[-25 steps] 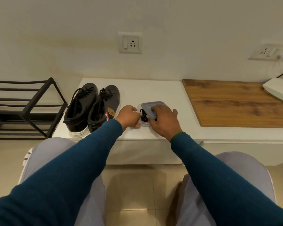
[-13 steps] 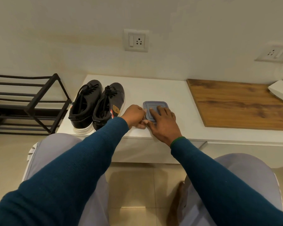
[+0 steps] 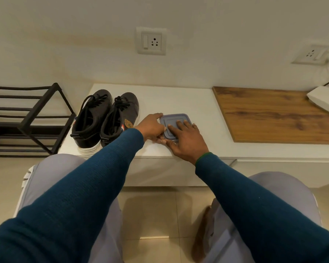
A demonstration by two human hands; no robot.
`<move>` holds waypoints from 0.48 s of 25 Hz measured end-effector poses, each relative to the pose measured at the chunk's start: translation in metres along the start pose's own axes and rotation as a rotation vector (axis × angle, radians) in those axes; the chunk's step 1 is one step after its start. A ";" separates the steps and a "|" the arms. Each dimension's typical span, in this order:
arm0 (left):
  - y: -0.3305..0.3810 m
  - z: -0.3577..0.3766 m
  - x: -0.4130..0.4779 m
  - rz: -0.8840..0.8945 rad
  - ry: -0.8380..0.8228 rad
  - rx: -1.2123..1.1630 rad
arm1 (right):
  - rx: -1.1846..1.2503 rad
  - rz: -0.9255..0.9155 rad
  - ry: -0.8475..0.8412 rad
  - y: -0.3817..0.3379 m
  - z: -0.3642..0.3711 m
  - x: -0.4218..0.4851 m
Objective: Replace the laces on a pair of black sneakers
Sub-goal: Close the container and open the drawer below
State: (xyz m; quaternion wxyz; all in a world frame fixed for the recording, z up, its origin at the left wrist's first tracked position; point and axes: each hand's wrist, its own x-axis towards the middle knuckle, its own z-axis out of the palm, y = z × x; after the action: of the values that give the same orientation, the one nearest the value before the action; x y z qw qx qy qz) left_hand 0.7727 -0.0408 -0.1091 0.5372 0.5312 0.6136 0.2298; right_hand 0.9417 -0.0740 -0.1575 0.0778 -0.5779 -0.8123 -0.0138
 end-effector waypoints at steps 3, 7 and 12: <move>0.002 -0.001 0.000 0.013 -0.001 0.083 | 0.006 -0.015 0.008 0.000 0.001 0.000; 0.010 -0.002 -0.003 0.076 -0.020 0.271 | -0.002 -0.026 0.011 -0.002 -0.001 0.000; -0.007 -0.005 -0.015 0.186 0.064 0.620 | -0.045 0.063 -0.026 -0.003 0.011 0.001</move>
State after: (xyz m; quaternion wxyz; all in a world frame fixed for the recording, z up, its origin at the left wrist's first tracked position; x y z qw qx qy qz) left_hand 0.7628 -0.0554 -0.1071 0.3071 0.7158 0.6197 0.0968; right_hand 0.9371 -0.0725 -0.1675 0.0546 -0.6048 -0.7942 -0.0221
